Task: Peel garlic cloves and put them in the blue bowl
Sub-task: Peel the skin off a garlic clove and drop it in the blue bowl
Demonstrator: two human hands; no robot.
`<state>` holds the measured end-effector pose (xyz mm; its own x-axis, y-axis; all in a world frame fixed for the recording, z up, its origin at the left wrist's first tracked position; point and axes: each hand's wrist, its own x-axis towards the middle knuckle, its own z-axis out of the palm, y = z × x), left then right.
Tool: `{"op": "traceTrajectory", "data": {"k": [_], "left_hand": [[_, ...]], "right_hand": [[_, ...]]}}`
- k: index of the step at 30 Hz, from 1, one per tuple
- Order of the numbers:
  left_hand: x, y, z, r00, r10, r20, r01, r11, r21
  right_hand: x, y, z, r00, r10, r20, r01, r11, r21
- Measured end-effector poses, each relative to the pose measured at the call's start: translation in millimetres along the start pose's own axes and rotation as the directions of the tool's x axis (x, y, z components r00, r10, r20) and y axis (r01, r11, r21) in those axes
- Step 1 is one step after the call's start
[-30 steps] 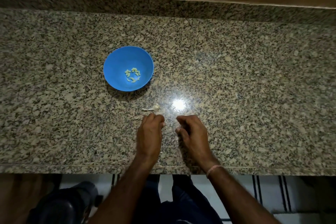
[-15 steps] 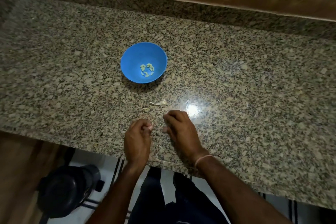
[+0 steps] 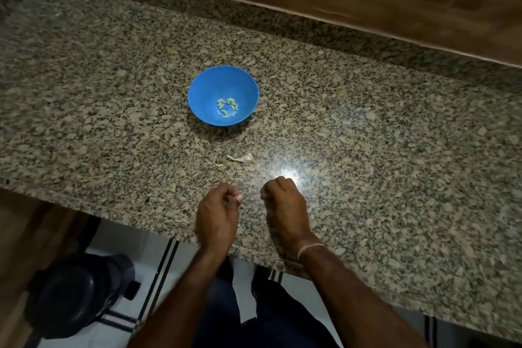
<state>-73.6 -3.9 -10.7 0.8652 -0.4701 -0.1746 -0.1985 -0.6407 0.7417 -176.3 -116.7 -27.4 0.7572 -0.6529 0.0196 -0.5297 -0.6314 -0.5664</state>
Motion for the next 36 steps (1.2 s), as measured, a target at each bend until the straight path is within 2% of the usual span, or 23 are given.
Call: {"op": "traceTrajectory", "data": {"k": [7,9,13,16,18,23,26,31,34,36], "left_hand": [[-3,30,31,0.991,0.079,0.107,-0.079,0.997,-0.010],[-3,41,43,0.985,0.100,0.137,-0.100,0.995,-0.008],[-2,57,61,0.972,0.136,0.189,-0.135,0.991,-0.016],[-2,63,68,0.965,0.162,0.208,-0.159,0.987,-0.033],[-2,66,69,0.964,0.155,0.216,-0.157,0.988,-0.004],[0,72,68,0.957,0.153,0.246,-0.160,0.987,0.007],[2,73,66,0.955,0.159,0.251,-0.166,0.986,0.005],[2,75,66,0.953,0.147,0.264,-0.162,0.986,0.036],[2,76,67,0.954,0.135,0.267,-0.143,0.990,0.009],[3,76,68,0.956,0.126,0.265,-0.123,0.992,-0.027]], "right_hand": [[-6,51,-27,0.932,0.241,-0.271,-0.195,0.963,0.184],[-7,63,-41,0.869,0.339,-0.359,-0.259,0.932,0.253],[-1,104,-74,0.658,0.540,-0.524,-0.434,0.841,0.322],[8,135,-87,0.601,0.620,-0.504,-0.567,0.776,0.278],[13,143,-89,0.605,0.638,-0.477,-0.586,0.762,0.275],[19,147,-94,0.629,0.594,-0.502,-0.528,0.800,0.285],[21,155,-94,0.687,0.524,-0.504,-0.512,0.841,0.176],[23,169,-93,0.814,0.340,-0.470,-0.433,0.895,-0.102],[24,168,-91,0.857,0.328,-0.398,-0.434,0.876,-0.212],[25,159,-89,0.863,0.361,-0.353,-0.440,0.882,-0.172]]}}
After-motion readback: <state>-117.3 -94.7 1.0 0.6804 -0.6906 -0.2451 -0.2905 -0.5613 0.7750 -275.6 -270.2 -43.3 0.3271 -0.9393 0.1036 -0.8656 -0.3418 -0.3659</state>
